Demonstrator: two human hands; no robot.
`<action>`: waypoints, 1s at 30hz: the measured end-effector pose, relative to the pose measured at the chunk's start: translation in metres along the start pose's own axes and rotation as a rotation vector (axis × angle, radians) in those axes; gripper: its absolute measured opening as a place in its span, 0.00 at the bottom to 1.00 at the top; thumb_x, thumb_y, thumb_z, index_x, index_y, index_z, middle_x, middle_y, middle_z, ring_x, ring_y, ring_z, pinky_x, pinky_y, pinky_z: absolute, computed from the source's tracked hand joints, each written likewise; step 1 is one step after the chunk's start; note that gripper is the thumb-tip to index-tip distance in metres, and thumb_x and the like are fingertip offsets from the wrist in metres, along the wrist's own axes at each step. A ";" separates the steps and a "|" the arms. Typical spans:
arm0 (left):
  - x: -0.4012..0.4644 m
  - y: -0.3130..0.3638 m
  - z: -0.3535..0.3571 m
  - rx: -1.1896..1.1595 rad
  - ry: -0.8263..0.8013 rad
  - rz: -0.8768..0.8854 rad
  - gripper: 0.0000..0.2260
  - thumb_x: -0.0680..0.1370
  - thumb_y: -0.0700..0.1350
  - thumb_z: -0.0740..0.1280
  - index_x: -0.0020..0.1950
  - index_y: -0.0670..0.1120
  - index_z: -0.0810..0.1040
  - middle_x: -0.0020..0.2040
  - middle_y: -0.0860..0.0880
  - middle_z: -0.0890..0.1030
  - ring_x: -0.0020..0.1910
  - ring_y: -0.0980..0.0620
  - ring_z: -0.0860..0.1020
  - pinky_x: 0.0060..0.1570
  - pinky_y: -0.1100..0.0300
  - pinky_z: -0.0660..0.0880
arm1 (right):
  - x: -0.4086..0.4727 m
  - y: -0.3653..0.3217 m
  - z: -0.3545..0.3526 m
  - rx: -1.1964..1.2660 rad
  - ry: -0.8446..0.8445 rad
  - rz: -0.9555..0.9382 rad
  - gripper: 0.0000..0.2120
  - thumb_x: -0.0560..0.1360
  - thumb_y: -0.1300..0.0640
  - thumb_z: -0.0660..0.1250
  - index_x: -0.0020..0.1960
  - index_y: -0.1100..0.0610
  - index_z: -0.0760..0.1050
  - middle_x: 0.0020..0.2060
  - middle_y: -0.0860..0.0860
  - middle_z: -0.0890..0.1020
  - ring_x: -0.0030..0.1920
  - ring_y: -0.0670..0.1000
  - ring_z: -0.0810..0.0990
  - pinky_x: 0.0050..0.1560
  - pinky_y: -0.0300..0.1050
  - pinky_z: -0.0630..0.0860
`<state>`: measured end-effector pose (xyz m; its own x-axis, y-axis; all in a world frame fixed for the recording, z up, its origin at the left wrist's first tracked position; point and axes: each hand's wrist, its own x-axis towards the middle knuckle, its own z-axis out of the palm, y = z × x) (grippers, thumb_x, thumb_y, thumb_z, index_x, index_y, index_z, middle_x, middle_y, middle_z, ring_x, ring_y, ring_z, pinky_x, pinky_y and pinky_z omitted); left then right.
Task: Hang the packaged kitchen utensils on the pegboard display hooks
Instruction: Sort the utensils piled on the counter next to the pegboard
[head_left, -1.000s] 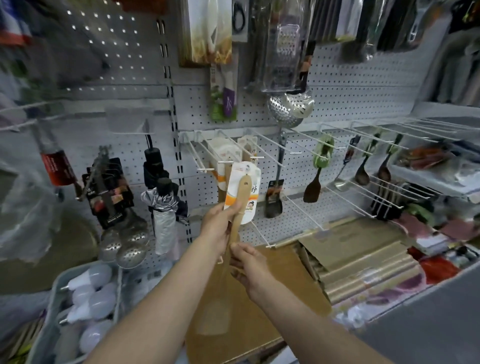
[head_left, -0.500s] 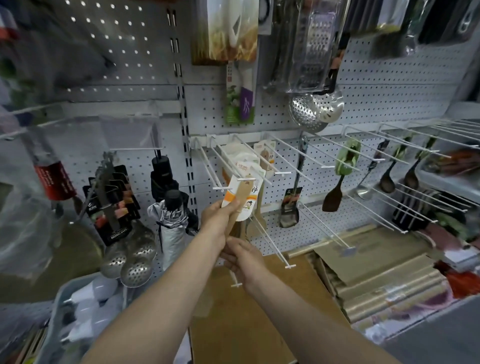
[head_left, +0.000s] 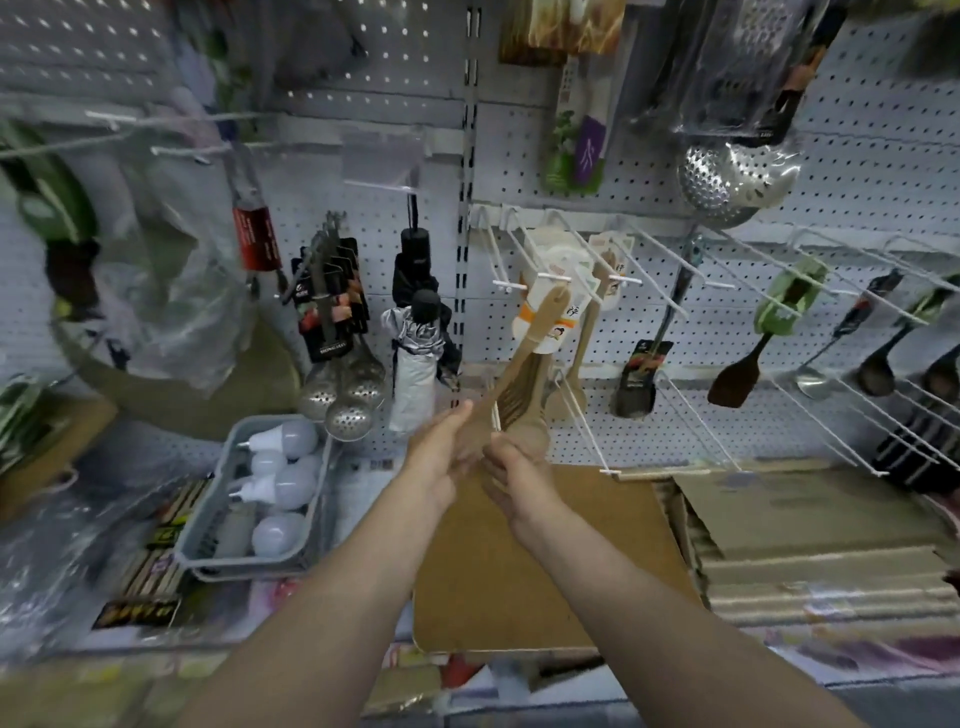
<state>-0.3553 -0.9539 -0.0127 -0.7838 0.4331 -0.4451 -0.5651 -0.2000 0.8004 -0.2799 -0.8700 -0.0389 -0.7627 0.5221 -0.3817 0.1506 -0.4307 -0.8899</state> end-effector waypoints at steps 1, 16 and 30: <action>-0.009 -0.005 -0.010 -0.036 0.022 -0.012 0.13 0.77 0.51 0.73 0.59 0.50 0.78 0.57 0.48 0.80 0.49 0.54 0.77 0.49 0.55 0.78 | -0.005 0.004 0.003 -0.012 -0.018 0.011 0.03 0.82 0.53 0.67 0.54 0.50 0.78 0.55 0.50 0.83 0.53 0.46 0.81 0.59 0.49 0.77; -0.120 0.027 -0.264 -0.268 0.300 0.025 0.21 0.82 0.49 0.66 0.73 0.42 0.72 0.76 0.45 0.68 0.76 0.48 0.66 0.66 0.56 0.67 | -0.088 0.113 0.207 -0.229 -0.290 0.187 0.18 0.83 0.48 0.64 0.70 0.55 0.72 0.66 0.54 0.76 0.58 0.52 0.76 0.64 0.52 0.73; -0.190 0.113 -0.525 -0.358 0.479 0.126 0.08 0.79 0.45 0.71 0.55 0.43 0.78 0.66 0.43 0.77 0.66 0.48 0.76 0.61 0.55 0.73 | -0.173 0.231 0.466 -0.227 -0.456 0.247 0.20 0.82 0.48 0.66 0.70 0.56 0.72 0.63 0.54 0.78 0.60 0.52 0.77 0.60 0.47 0.73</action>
<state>-0.4055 -1.5203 -0.0482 -0.8319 -0.0403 -0.5534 -0.4469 -0.5426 0.7112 -0.4063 -1.4032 -0.0614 -0.8744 0.0328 -0.4841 0.4527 -0.3039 -0.8383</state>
